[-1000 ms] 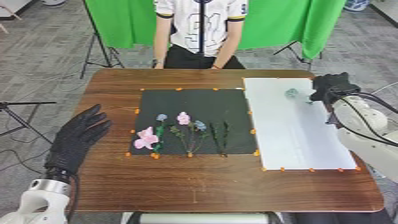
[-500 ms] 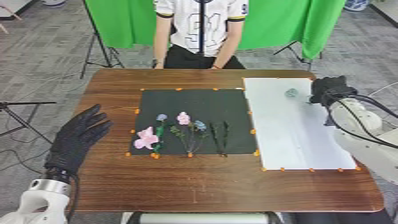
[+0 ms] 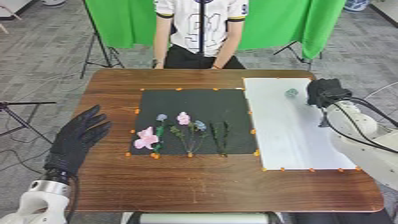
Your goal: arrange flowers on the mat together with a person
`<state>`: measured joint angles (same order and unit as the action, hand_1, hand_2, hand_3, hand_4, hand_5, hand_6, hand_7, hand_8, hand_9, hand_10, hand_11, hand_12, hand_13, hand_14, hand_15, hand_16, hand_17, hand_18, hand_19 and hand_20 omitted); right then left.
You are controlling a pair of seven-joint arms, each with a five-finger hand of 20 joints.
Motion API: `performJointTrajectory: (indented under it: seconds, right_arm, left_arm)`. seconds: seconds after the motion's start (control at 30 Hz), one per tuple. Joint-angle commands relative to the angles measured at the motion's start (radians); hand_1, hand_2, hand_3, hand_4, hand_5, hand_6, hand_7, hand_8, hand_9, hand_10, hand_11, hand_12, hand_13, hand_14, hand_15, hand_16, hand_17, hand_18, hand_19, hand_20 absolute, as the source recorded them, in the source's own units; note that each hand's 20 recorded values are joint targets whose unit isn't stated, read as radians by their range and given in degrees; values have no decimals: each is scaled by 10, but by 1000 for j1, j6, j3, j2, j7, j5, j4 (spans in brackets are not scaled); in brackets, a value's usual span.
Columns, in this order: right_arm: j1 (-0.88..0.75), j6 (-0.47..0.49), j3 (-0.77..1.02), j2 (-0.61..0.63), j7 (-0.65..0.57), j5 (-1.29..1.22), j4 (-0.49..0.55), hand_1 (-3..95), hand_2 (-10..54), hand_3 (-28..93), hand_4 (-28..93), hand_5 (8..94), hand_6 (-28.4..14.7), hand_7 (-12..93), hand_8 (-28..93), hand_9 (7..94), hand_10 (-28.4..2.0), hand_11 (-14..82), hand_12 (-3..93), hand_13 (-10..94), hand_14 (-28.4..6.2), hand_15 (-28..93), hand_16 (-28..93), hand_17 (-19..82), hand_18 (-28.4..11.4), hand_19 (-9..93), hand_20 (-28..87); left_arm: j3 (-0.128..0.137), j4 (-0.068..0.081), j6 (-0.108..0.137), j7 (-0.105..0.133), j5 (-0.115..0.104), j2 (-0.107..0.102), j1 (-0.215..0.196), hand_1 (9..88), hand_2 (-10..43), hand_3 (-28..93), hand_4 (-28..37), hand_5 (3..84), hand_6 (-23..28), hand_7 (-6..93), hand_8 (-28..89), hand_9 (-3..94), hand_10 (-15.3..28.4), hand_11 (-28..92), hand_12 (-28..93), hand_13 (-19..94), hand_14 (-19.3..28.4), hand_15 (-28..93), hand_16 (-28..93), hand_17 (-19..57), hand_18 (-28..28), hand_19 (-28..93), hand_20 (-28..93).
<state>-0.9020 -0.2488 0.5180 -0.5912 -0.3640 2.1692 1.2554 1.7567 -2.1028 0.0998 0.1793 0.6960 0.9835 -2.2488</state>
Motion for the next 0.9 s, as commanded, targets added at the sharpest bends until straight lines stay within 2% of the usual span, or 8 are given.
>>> performJointTrajectory:
  seconds: [0.03,0.13,0.23,0.43,0.53,0.63,0.77,0.9]
  right_arm:
    - [-38,-206,52,4,7,121,190,499,-95,816,-283,678,61,538,-14,841,-28,199,519,744,4,464,434,260,-127,573,341]
    - [3,-256,16,-12,47,122,262,498,-95,819,-283,676,60,538,-10,841,-28,198,523,744,4,465,436,260,-128,578,343]
    - [58,-269,-31,-73,101,94,275,497,-95,819,-283,676,60,539,-10,841,-27,196,524,744,4,466,437,259,-127,579,344]
    - [155,-194,-139,-205,188,64,206,496,-95,819,-283,673,61,542,-11,841,-27,196,525,744,4,466,438,260,-127,579,344]
    - [174,-133,-167,-247,228,44,176,493,-95,822,-283,671,61,543,-11,840,-27,196,525,743,3,467,438,258,-128,576,344]
    - [171,-29,-161,-266,256,23,173,493,-95,821,-283,672,61,543,-13,840,-28,196,525,743,3,467,437,257,-127,573,342]
    - [159,9,-180,-282,275,24,161,492,-95,821,-283,669,62,543,-17,840,-30,191,522,737,5,461,439,253,-130,560,338]
    - [156,66,-205,-276,305,12,164,492,-95,820,-283,666,62,543,-16,839,-32,184,522,734,4,453,446,252,-131,557,337]
  left_arm:
    - [1,1,6,-4,-3,1,-18,260,-7,718,-260,346,42,178,-84,317,117,238,178,283,151,346,-11,-57,213,497,70]
    - [-2,1,2,-8,0,-2,-15,260,-7,718,-260,346,42,177,-85,318,118,238,178,282,151,346,-11,-57,213,496,70]
    - [-4,1,4,-7,-2,-3,-18,260,-7,718,-261,346,42,178,-84,318,118,239,178,282,151,347,-11,-57,213,497,70]
    - [-15,7,-9,-24,6,2,2,260,-6,718,-260,347,42,179,-85,318,117,240,177,283,151,348,-12,-57,213,497,70]
    - [-13,5,-4,-24,4,-2,-2,260,-6,718,-260,346,42,179,-85,318,117,240,177,282,151,348,-12,-57,213,497,69]
    - [-8,4,-9,-29,7,-3,-7,261,-5,717,-260,346,42,178,-85,318,118,240,177,283,151,347,-12,-57,214,497,69]
    - [-3,1,-4,-28,5,0,-17,260,-6,717,-260,346,42,178,-85,318,118,241,177,282,151,347,-12,-59,219,499,69]
    - [-2,3,-12,-37,6,3,-12,260,-6,718,-259,346,42,177,-84,318,118,240,177,282,151,346,-12,-59,220,499,68]
